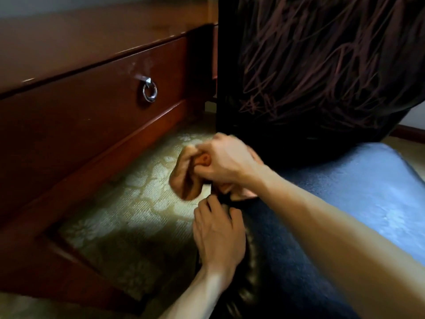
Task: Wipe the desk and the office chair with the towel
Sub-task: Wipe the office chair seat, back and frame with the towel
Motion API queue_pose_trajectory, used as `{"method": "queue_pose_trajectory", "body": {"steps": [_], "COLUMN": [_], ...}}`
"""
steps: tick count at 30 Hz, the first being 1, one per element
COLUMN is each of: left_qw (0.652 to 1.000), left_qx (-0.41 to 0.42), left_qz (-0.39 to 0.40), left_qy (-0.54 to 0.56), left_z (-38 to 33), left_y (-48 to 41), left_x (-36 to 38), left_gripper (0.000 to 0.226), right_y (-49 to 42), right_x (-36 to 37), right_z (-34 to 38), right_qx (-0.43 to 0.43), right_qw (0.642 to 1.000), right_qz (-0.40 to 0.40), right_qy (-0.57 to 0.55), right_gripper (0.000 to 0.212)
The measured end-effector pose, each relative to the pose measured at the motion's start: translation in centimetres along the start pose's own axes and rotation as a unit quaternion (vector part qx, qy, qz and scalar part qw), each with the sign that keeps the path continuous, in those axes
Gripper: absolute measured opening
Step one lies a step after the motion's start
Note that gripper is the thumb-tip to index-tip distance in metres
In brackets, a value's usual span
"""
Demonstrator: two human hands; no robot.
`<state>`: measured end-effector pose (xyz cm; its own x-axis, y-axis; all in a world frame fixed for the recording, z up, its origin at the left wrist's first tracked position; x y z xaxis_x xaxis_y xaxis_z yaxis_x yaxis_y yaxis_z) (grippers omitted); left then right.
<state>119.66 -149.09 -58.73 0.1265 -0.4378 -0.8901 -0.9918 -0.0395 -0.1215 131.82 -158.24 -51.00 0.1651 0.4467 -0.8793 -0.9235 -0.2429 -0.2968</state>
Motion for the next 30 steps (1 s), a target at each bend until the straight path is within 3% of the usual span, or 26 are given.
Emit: {"method": "queue_pose_trajectory", "body": {"steps": [2, 4, 7, 12, 14, 16, 18, 19, 22, 24, 26, 27, 28, 30], "left_qw": [1.0, 0.998, 0.986, 0.93, 0.886, 0.8, 0.7, 0.67, 0.621, 0.578, 0.546, 0.547, 0.569, 0.667], "left_qx": [0.016, 0.01, -0.041, -0.188, -0.257, -0.325, -0.331, -0.321, -0.278, -0.261, -0.255, -0.251, -0.246, -0.247], "left_qz": [-0.013, -0.009, -0.017, -0.001, 0.005, 0.04, 0.137, 0.187, 0.243, 0.249, 0.264, 0.268, 0.265, 0.239], "left_qy": [0.016, 0.054, 0.158, 0.316, 0.385, 0.502, 0.617, 0.643, 0.692, 0.732, 0.753, 0.753, 0.738, 0.661], "left_z": [0.2, 0.3, 0.2, 0.6, 0.6, 1.0, 1.7, 2.3, 3.8, 4.3, 4.5, 4.6, 4.7, 5.2], "left_y": [-0.2, -0.5, -1.1, -1.1, -1.1, -2.3, -3.6, -3.7, -2.3, -0.9, 0.1, 0.7, 1.2, 2.9], "left_x": [0.1, -0.1, -0.4, -1.1, -1.3, -1.4, -1.8, -2.2, -3.7, -4.2, -4.6, -5.0, -5.3, -5.8], "left_gripper": [0.046, 0.045, 0.043, 0.07, 0.077, 0.084, 0.1, 0.105, 0.112, 0.11, 0.107, 0.103, 0.097, 0.076], "right_y": [0.0, 0.4, 0.7, 6.6, 10.5, 14.3, 17.1, 18.2, 20.2, 21.2, 21.8, 21.7, 21.3, 19.6], "right_x": [-0.7, -0.7, -0.1, -1.8, -1.9, -1.8, -1.8, -1.9, -3.1, -4.4, -5.9, -6.7, -7.5, -8.9], "right_z": [-2.7, -4.3, -3.8, -0.7, 1.0, 3.3, 5.6, 6.8, 9.1, 10.0, 9.9, 9.7, 9.2, 7.7], "right_qx": [0.057, 0.153, 0.137, 0.205, 0.226, 0.234, 0.231, 0.235, 0.282, 0.31, 0.314, 0.313, 0.312, 0.305], "right_qw": [0.997, 0.988, 0.989, 0.973, 0.964, 0.958, 0.958, 0.957, 0.93, 0.875, 0.825, 0.821, 0.833, 0.88], "right_qz": [-0.013, -0.008, -0.042, -0.04, -0.051, -0.067, -0.068, -0.057, -0.014, 0.001, -0.029, -0.065, -0.115, -0.209], "right_qy": [0.06, 0.017, -0.023, -0.095, -0.128, -0.153, -0.155, -0.16, -0.236, -0.371, -0.469, -0.474, -0.442, -0.3], "right_gripper": [0.046, 0.047, 0.039, 0.035, 0.036, 0.036, 0.039, 0.041, 0.032, 0.023, 0.033, 0.033, 0.027, 0.018]}}
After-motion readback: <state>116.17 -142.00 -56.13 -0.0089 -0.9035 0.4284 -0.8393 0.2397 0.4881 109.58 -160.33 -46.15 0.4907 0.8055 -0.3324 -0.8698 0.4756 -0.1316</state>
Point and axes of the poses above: each hand's wrist, its own y-axis away from the middle knuckle, its own x-axis out of the palm, z = x × y, the point moved 1 cm from there along -y, towards the middle knuckle, and after that the axes turned 13 degrees about -y, right-handed, at the moved point
